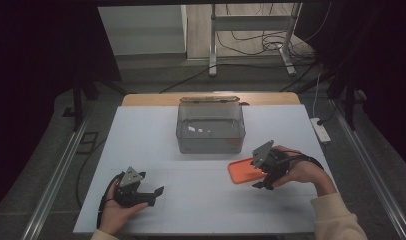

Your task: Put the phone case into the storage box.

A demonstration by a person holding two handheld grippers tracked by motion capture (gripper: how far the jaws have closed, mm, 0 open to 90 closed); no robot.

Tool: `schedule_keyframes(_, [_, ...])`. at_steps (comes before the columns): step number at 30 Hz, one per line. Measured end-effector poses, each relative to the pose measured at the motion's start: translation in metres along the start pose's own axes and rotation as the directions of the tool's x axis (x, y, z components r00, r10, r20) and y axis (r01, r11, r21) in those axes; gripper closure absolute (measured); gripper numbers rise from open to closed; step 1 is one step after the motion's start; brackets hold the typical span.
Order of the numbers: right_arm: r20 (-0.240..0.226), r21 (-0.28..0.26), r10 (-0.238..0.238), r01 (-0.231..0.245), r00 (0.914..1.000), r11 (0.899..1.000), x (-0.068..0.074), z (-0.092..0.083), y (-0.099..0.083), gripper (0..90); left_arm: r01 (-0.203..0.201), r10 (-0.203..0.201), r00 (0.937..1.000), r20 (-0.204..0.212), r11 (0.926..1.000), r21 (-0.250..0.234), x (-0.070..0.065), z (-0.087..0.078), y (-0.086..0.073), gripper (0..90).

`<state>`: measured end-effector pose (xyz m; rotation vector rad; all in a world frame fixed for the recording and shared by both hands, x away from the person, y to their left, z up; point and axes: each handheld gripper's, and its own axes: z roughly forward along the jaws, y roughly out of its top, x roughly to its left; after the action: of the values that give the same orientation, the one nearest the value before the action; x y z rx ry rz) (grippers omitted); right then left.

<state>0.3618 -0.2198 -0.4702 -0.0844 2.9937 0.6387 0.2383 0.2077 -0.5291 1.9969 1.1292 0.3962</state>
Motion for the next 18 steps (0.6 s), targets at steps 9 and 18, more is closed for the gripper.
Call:
schedule_keyframes(9, [-0.010,0.030,0.002,-0.002,0.9999,1.000,-0.003,0.005,-0.001,24.9,-0.002,0.002,1.0000,0.001,1.0000,0.002,0.000,0.000,0.000,11.9])
schedule_keyframes(18, [-0.023,0.049,0.010,-0.009,0.9997,0.999,-0.006,0.011,-0.003,26.8,-0.002,0.002,1.0000,-0.002,1.0000,0.002,0.000,0.000,0.000,11.9])
